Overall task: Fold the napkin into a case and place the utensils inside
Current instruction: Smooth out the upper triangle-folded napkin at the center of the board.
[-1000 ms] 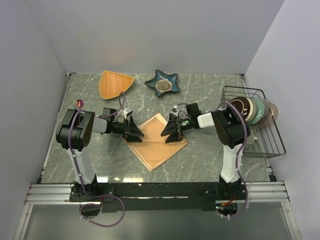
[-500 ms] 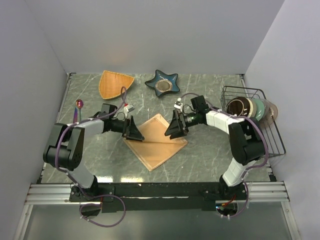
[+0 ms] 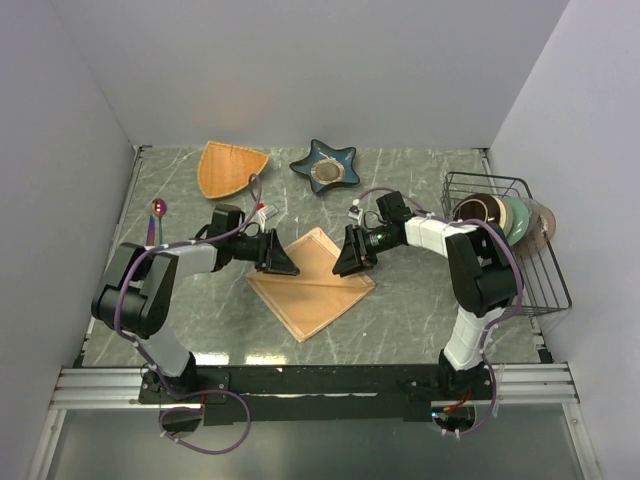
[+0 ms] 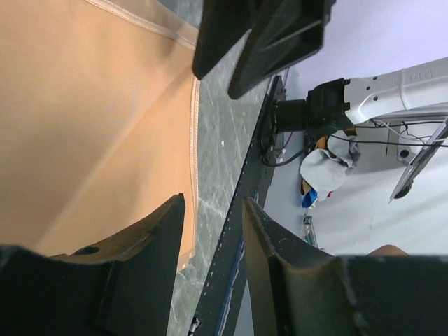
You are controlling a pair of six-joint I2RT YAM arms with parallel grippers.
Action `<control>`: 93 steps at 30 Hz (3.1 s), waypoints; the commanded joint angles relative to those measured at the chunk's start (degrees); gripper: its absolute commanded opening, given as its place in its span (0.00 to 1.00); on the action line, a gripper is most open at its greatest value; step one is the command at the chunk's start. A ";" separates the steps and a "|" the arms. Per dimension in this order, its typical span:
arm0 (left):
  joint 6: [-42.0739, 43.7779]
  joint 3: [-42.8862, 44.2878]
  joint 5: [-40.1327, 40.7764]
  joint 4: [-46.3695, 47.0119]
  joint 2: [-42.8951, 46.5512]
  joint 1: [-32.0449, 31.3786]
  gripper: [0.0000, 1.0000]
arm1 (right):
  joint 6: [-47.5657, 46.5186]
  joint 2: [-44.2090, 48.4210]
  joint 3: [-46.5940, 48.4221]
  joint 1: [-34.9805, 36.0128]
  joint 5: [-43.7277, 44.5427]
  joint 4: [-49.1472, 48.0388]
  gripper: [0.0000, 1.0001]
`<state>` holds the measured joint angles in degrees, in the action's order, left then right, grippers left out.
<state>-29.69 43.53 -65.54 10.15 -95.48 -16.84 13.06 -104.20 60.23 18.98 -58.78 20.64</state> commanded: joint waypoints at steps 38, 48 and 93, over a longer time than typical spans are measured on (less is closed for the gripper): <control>19.76 18.96 5.60 -20.79 1.08 12.18 0.53 | -0.58 -18.84 30.38 6.68 21.08 -5.09 0.61; 19.76 17.65 5.51 -20.96 2.32 12.36 0.54 | -3.92 -22.01 32.32 7.74 23.19 -4.38 0.67; 24.24 13.25 3.40 -24.13 2.76 14.38 0.54 | -7.44 -16.91 28.27 8.26 24.60 -6.50 0.00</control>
<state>-7.55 57.23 -60.23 -14.59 -95.39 -2.81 6.46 -125.16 88.03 27.16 -32.64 15.35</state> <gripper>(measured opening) 0.542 0.008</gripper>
